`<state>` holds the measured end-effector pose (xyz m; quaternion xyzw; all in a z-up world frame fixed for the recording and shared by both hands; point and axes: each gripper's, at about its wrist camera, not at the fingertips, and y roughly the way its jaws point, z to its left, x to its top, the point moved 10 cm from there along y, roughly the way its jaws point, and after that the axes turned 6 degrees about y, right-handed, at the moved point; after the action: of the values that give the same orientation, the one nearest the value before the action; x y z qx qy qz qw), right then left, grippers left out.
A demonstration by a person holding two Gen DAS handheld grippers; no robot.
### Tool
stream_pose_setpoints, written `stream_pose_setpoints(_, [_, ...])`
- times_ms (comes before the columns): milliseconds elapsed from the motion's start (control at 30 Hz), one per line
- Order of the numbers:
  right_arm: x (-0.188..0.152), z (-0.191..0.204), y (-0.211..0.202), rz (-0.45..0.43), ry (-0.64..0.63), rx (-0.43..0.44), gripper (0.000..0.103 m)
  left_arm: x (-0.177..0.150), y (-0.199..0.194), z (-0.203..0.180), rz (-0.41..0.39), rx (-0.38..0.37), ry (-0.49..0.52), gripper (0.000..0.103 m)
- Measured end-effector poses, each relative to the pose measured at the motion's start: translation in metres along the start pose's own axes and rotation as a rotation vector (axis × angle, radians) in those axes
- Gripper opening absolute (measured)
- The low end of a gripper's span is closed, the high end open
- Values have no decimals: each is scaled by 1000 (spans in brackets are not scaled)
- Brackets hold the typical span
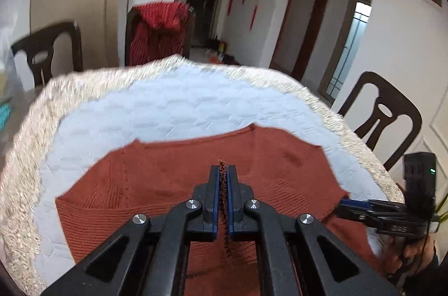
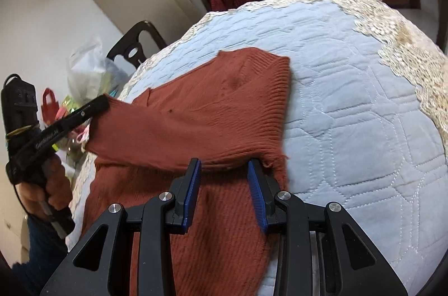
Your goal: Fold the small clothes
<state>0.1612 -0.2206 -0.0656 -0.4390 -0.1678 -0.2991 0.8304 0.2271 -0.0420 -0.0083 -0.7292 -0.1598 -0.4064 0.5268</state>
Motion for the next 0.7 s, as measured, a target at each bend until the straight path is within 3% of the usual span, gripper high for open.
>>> stream_pose_setpoints(167, [-4,-1,-4,5,-10,-3,35,-46,34,18,153,21,-46,6])
stream_pose_setpoints(267, [-5,1,-7,12,-24,-14,35,-49,26,19,147,21,-61,7])
stream_pose_setpoints(300, [-4,4,-10,8,-39,-19,35,-47,22,21,145,29,-72,12])
stream_pose_setpoints(400, [3,14,-19,-28,-65,-1,35,-39,8,32,110,76,-100,43])
stream_pose_setpoints(433, [4,16,-19,-32,-67,5,35,-38,3,35,99,79,-116,46])
stream_pose_setpoints(533, [3,18,-15,-18,-68,10,35,-44,-5,37,101,54,-140,46])
stream_pose_setpoints(700, [-9,15,-4,23,-66,5,35,-61,-1,18,136,17,-61,46])
